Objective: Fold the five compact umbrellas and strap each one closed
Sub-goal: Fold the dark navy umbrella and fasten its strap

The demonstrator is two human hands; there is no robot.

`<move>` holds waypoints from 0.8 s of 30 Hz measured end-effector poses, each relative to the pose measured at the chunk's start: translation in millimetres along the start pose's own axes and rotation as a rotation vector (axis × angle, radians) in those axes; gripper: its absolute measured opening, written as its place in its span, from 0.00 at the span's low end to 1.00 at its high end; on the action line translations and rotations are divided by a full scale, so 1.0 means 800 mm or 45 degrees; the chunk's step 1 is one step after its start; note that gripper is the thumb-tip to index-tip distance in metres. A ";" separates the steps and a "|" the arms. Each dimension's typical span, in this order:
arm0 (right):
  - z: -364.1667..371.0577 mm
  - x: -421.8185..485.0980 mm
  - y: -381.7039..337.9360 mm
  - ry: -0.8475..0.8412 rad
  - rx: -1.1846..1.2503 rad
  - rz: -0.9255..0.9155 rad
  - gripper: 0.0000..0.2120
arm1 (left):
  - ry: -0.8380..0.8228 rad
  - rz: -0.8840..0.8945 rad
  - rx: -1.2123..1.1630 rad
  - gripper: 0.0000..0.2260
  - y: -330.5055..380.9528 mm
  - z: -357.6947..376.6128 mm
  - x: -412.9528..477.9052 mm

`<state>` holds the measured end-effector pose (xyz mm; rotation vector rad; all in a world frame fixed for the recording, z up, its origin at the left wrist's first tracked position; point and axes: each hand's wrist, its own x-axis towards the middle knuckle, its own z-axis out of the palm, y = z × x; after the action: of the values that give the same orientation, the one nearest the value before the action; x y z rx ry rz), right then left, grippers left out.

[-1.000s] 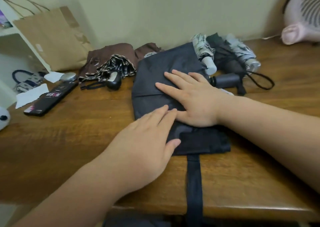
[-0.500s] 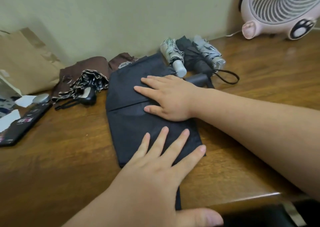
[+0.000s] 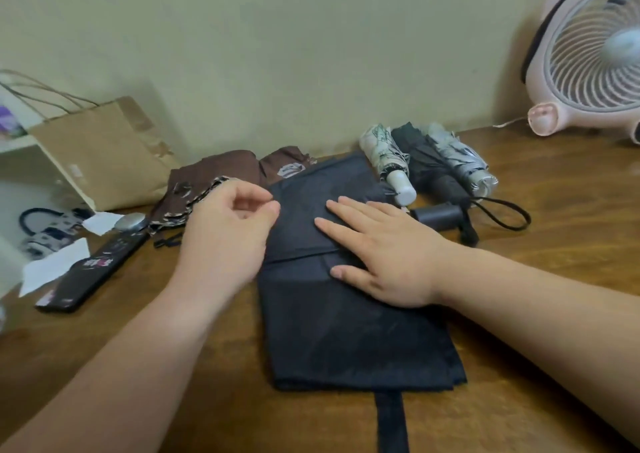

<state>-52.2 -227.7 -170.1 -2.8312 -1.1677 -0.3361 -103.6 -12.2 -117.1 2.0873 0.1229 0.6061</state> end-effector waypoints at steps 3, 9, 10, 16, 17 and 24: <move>-0.001 -0.001 0.000 -0.008 0.001 0.004 0.37 | -0.113 -0.228 0.147 0.19 -0.011 0.013 0.037; 0.004 0.001 -0.001 0.176 0.146 0.128 0.46 | -0.151 -0.266 -0.130 0.29 -0.049 0.022 0.043; 0.006 0.002 -0.002 0.238 0.150 0.223 0.51 | -0.158 -0.233 -0.156 0.31 -0.051 0.020 0.045; 0.002 0.003 -0.004 0.190 0.169 0.514 0.66 | -0.393 -0.032 -0.351 0.43 -0.049 0.006 0.033; 0.001 0.002 -0.004 0.208 0.184 0.531 0.68 | -0.427 -0.017 -0.355 0.45 -0.049 0.004 0.031; -0.015 -0.005 0.000 0.394 0.624 0.542 0.69 | -0.565 0.025 -0.521 0.51 -0.049 -0.008 0.025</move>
<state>-57.5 -232.2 -159.5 -2.3943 -0.4840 -0.3771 -83.6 20.9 -138.6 1.7736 -0.2565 0.1477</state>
